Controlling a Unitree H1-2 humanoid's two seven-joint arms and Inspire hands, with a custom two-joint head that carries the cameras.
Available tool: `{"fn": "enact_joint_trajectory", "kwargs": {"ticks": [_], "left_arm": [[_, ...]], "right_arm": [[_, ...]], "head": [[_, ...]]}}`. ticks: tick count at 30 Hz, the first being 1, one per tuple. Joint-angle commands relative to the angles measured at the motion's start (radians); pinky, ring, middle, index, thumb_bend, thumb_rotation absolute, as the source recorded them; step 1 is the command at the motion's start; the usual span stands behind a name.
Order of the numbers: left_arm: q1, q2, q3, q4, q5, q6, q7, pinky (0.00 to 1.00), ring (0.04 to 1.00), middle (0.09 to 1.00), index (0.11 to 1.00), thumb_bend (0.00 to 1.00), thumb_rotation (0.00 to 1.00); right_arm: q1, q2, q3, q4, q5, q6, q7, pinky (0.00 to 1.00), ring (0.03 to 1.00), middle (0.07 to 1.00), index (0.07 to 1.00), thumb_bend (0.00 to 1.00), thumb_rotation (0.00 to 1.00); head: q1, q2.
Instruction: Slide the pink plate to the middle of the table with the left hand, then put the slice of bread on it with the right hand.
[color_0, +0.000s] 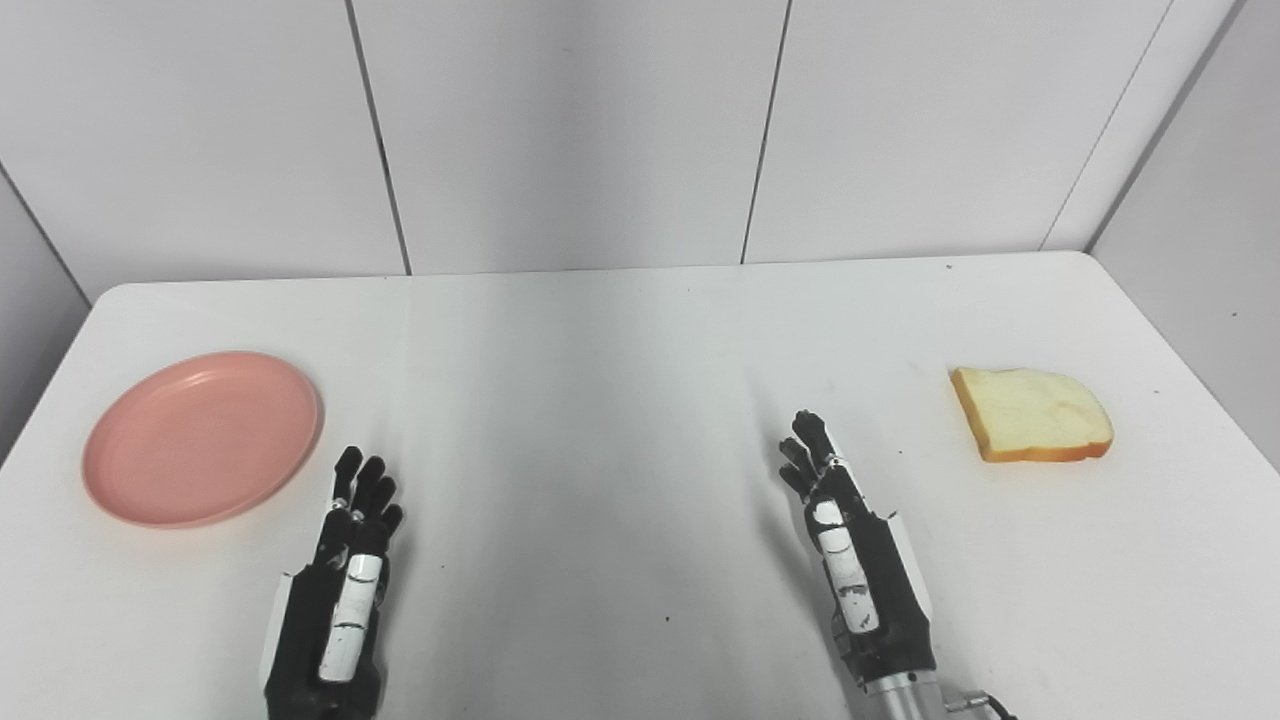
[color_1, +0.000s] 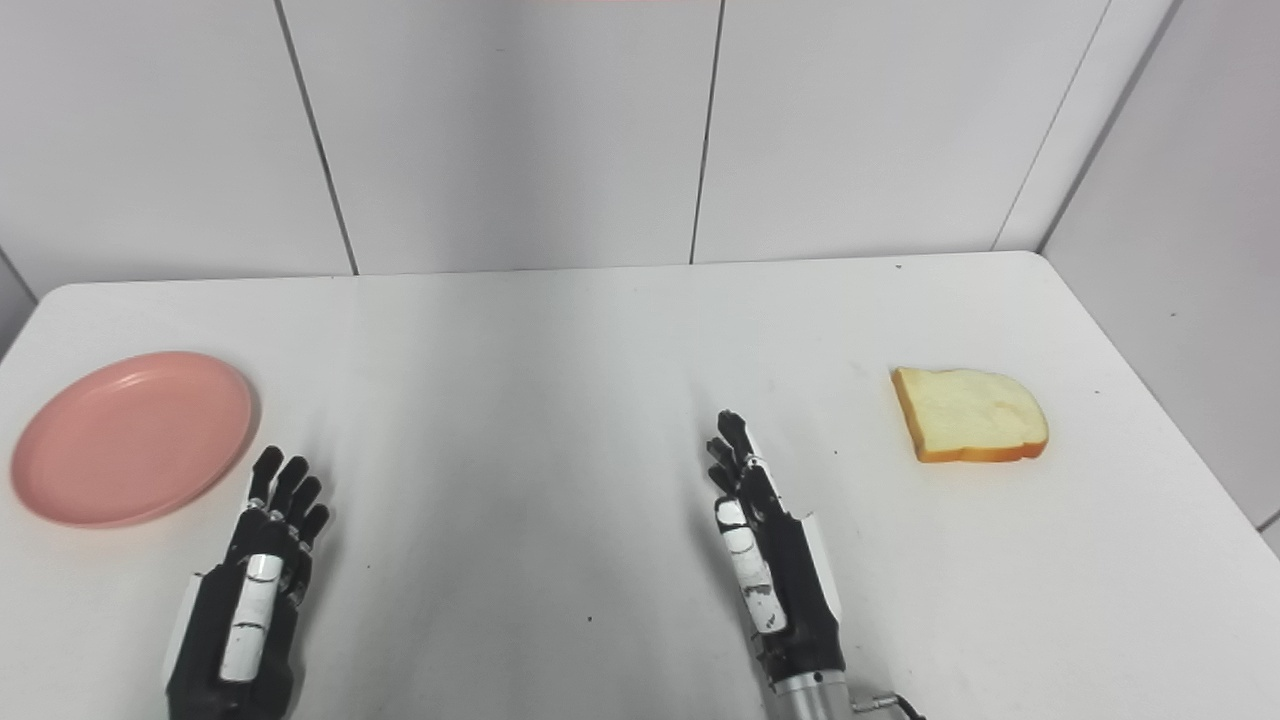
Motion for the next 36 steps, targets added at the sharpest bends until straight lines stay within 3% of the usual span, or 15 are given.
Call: {"fn": "enact_joint_trajectory", "kwargs": {"ticks": [1,18,36], "left_arm": [[0.048,-0.012,-0.005,-0.031,0.016,-0.001,0.004,1.0,1.0,1.0,1.0,0.75,0.76],[0.044,-0.05,-0.068,-0.023,0.074,-0.004,0.037,1.0,1.0,1.0,1.0,0.71,0.78],[0.045,-0.029,-0.052,-0.018,0.048,-0.02,0.034,1.0,1.0,1.0,1.0,0.72,0.78]], "right_arm": [[0.076,-0.006,0.0,-0.006,0.013,0.007,0.002,0.95,0.947,0.972,0.946,0.76,0.93],[0.071,-0.049,-0.047,0.021,0.077,-0.015,0.03,0.97,0.97,0.984,0.953,0.79,0.94],[0.078,-0.025,-0.043,0.013,0.056,-0.013,0.039,0.96,0.961,0.977,0.947,0.79,0.93]], "head": [[0.013,-0.001],[0.156,-0.022],[0.085,-0.021]]}}
